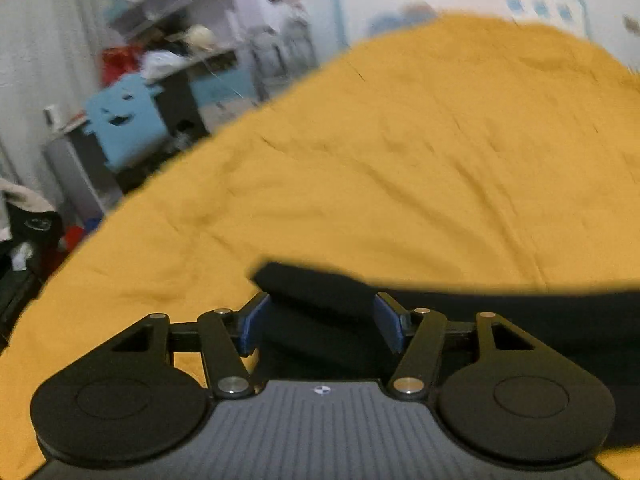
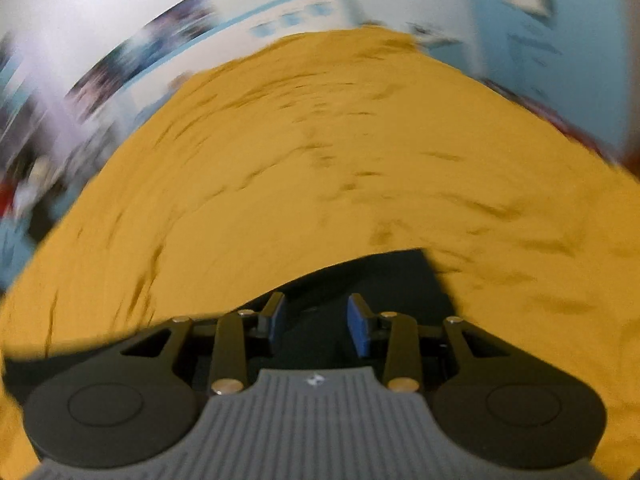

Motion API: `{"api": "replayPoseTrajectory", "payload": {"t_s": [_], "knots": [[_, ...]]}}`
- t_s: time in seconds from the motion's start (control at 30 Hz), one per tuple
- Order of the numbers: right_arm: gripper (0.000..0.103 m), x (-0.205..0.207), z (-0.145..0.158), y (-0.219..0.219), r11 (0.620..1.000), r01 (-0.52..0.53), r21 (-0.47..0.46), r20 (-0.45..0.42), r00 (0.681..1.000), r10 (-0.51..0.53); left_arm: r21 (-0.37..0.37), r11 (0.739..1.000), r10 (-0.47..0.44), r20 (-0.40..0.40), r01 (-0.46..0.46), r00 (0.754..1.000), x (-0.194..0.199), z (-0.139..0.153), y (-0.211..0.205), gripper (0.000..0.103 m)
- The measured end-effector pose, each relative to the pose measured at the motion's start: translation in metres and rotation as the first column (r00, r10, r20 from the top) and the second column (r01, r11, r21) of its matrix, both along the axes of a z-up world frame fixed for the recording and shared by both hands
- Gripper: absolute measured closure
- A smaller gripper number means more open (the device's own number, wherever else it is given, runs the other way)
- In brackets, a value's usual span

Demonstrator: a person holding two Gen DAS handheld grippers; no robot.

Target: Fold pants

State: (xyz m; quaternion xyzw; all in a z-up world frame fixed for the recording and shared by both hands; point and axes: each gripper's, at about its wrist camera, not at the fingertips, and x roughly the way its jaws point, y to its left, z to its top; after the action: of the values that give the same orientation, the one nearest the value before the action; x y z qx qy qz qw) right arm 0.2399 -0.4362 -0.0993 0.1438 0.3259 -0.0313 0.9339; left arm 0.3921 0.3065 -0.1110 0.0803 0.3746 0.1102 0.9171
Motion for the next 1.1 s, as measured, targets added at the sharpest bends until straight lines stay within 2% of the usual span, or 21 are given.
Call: {"api": "replayPoseTrajectory", "payload": {"t_s": [0.1, 0.13, 0.2, 0.27, 0.37, 0.4, 0.47, 0.57, 0.67, 0.7, 0.73, 0.77, 0.8, 0.83, 0.87, 0.9, 0.93, 0.97, 1.0, 1.03, 1.1], "knots": [[0.069, 0.001, 0.005, 0.042, 0.979, -0.155, -0.132, 0.022, 0.987, 0.159, -0.01, 1.0, -0.021, -0.042, 0.021, 0.999, 0.003, -0.014, -0.012, 0.034], [0.068, 0.002, 0.004, 0.055, 0.96, -0.204, -0.191, 0.02, 0.977, 0.211, 0.006, 0.999, -0.038, -0.043, 0.039, 0.998, 0.005, -0.016, -0.019, 0.034], [0.068, 0.007, 0.0, 0.086, 0.897, -0.31, -0.314, -0.004, 0.946, 0.325, 0.032, 0.991, -0.125, -0.043, 0.127, 0.991, 0.006, -0.016, -0.033, 0.034], [0.068, 0.013, -0.007, 0.114, 0.807, -0.408, -0.428, -0.046, 0.901, 0.431, 0.082, 0.96, -0.263, -0.048, 0.266, 0.964, -0.002, -0.016, -0.055, 0.034], [0.068, 0.024, -0.021, 0.151, 0.637, -0.523, -0.566, -0.114, 0.815, 0.568, 0.141, 0.874, -0.458, -0.081, 0.465, 0.885, -0.009, -0.026, -0.091, 0.034], [0.068, 0.029, -0.025, 0.161, 0.588, -0.552, -0.591, -0.135, 0.787, 0.603, 0.14, 0.849, -0.499, -0.101, 0.509, 0.861, -0.009, -0.032, -0.099, 0.034], [0.068, 0.038, -0.032, 0.182, 0.506, -0.6, -0.62, -0.165, 0.73, 0.663, 0.133, 0.828, -0.527, -0.146, 0.545, 0.837, -0.007, -0.044, -0.111, 0.034], [0.068, 0.051, -0.042, 0.211, 0.409, -0.659, -0.63, -0.217, 0.656, 0.723, 0.136, 0.83, -0.515, -0.184, 0.541, 0.837, -0.005, -0.06, -0.117, 0.034], [0.068, 0.068, -0.056, 0.232, 0.294, -0.72, -0.628, -0.306, 0.577, 0.758, 0.09, 0.853, -0.497, -0.164, 0.514, 0.852, -0.002, -0.059, -0.115, 0.032], [0.069, 0.077, -0.059, 0.237, 0.275, -0.733, -0.622, -0.33, 0.564, 0.757, 0.067, 0.862, -0.488, -0.159, 0.502, 0.858, -0.002, -0.058, -0.108, 0.031], [0.069, 0.088, -0.061, 0.239, 0.277, -0.734, -0.62, -0.338, 0.568, 0.75, 0.051, 0.868, -0.482, -0.157, 0.494, 0.862, 0.0, -0.056, -0.105, 0.031], [0.069, 0.104, -0.061, 0.24, 0.3, -0.719, -0.627, -0.334, 0.596, 0.731, 0.038, 0.873, -0.476, -0.156, 0.487, 0.866, 0.0, -0.055, -0.102, 0.03], [0.07, 0.12, -0.061, 0.239, 0.336, -0.684, -0.648, -0.318, 0.643, 0.697, 0.029, 0.878, -0.469, -0.156, 0.478, 0.87, -0.001, -0.054, -0.099, 0.029], [0.072, 0.136, -0.058, 0.237, 0.39, -0.619, -0.681, -0.281, 0.713, 0.643, 0.023, 0.883, -0.46, -0.156, 0.469, 0.874, -0.003, -0.053, -0.097, 0.028], [0.082, 0.152, -0.052, 0.232, 0.461, -0.548, -0.698, -0.233, 0.782, 0.578, 0.02, 0.888, -0.452, -0.156, 0.46, 0.878, -0.008, -0.053, -0.098, 0.027], [0.084, 0.164, -0.042, 0.224, 0.54, -0.486, -0.688, -0.181, 0.835, 0.52, 0.016, 0.892, -0.443, -0.158, 0.451, 0.882, -0.009, -0.052, -0.096, 0.027], [0.083, 0.173, -0.031, 0.213, 0.629, -0.432, -0.646, -0.128, 0.874, 0.47, 0.013, 0.894, -0.44, -0.158, 0.447, 0.884, -0.01, -0.051, -0.096, 0.027], [0.083, 0.176, -0.022, 0.205, 0.684, -0.402, -0.608, -0.097, 0.893, 0.439, 0.014, 0.895, -0.439, -0.158, 0.446, 0.885, -0.01, -0.05, -0.096, 0.027], [0.083, 0.175, -0.016, 0.2, 0.717, -0.386, -0.58, -0.079, 0.903, 0.422, 0.017, 0.894, -0.44, -0.159, 0.448, 0.884, -0.011, -0.05, -0.096, 0.027], [0.082, 0.171, -0.012, 0.198, 0.729, -0.391, -0.561, -0.072, 0.901, 0.428, 0.021, 0.892, -0.443, -0.159, 0.451, 0.883, -0.012, -0.05, -0.097, 0.027], [0.078, 0.157, -0.009, 0.2, 0.713, -0.435, -0.55, -0.079, 0.877, 0.474, 0.022, 0.89, -0.447, -0.159, 0.456, 0.88, -0.012, -0.051, -0.097, 0.027]]}}
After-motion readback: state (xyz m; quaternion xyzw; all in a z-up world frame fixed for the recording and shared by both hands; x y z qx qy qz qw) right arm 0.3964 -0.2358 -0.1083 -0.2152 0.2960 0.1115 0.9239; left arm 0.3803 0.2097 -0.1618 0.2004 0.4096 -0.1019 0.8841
